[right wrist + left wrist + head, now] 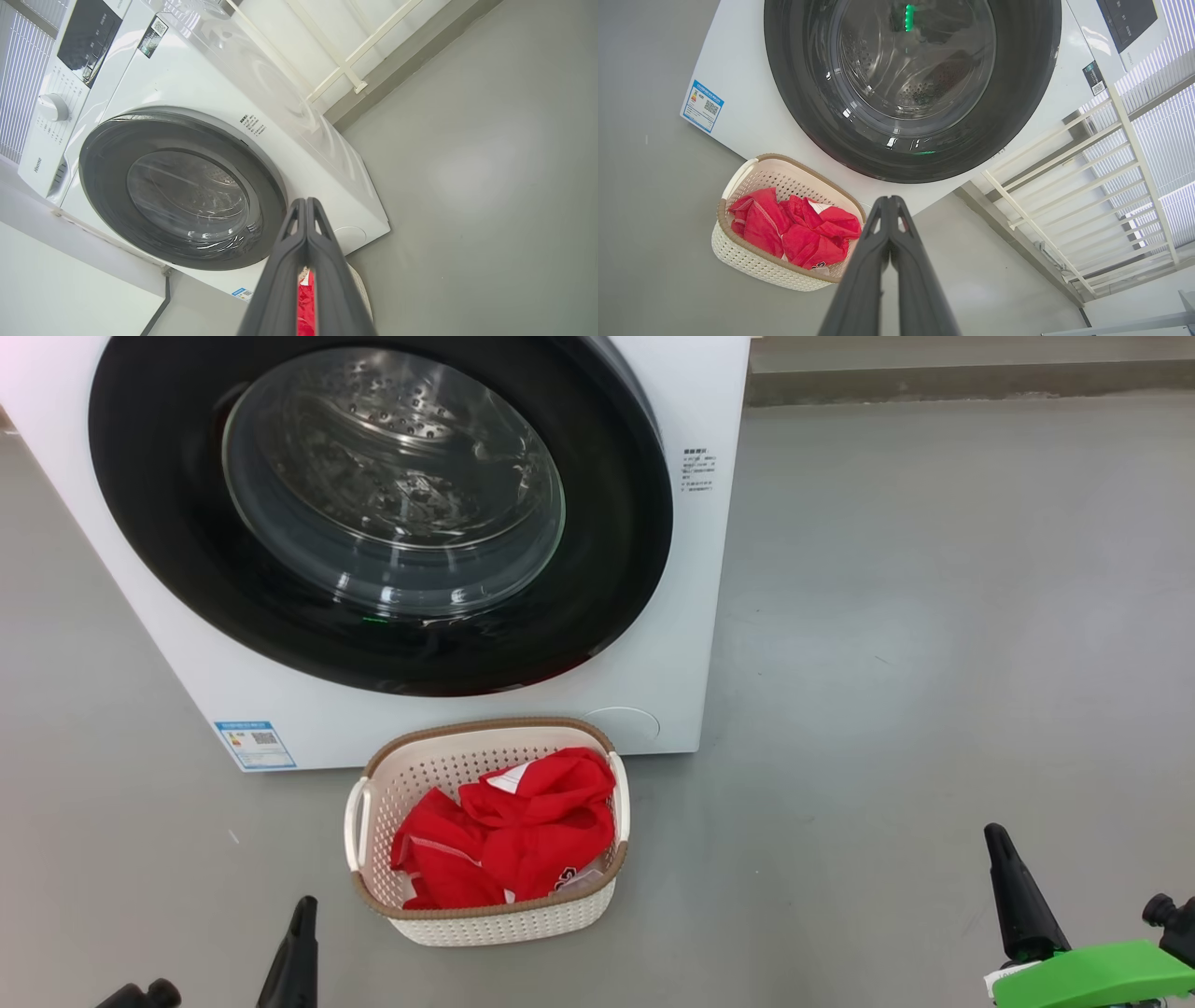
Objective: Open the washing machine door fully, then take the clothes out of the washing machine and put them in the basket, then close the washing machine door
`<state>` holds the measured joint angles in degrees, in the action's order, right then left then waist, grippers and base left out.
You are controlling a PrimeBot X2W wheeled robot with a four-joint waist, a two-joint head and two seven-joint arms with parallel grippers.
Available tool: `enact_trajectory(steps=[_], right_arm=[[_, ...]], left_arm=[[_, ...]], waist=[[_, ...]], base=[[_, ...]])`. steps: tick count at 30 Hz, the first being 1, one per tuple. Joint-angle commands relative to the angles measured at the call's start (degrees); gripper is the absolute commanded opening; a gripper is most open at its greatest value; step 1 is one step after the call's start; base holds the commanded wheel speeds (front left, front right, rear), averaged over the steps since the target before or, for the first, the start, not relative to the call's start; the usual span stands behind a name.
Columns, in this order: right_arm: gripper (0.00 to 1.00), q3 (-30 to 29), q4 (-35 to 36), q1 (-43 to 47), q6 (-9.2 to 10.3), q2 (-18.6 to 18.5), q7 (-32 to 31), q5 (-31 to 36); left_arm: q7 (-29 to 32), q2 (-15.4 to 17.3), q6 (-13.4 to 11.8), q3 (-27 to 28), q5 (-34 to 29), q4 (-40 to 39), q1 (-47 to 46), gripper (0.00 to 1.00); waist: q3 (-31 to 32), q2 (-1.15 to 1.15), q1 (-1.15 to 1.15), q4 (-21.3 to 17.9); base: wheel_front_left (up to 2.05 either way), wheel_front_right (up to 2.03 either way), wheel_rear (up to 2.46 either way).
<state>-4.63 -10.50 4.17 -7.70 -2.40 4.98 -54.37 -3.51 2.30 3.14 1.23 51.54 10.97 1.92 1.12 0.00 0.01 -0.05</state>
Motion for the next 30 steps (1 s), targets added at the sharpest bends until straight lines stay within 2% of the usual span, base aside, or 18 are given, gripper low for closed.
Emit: enact_trajectory(steps=[1, 30], right_arm=[[0.00, 0.7, 1.1, -3.4, 0.11, -1.2, -0.3, -1.9], [0.00, 1.0, -1.2, -6.9, 0.16, -2.0, -4.5, -20.6]], left_arm=[[0.5, 0.3, 0.7, 1.4, 1.7, -1.1, -3.0, 0.00], [5.1, 0.5, 2.2, 3.4, 20.5, 0.9, -5.7, 0.00]], waist=[[0.0, 0.00, 0.00, 0.0], [-0.6, 0.00, 0.00, 0.0]], base=[[0.00, 0.00, 0.00], [0.00, 0.00, 0.00]])
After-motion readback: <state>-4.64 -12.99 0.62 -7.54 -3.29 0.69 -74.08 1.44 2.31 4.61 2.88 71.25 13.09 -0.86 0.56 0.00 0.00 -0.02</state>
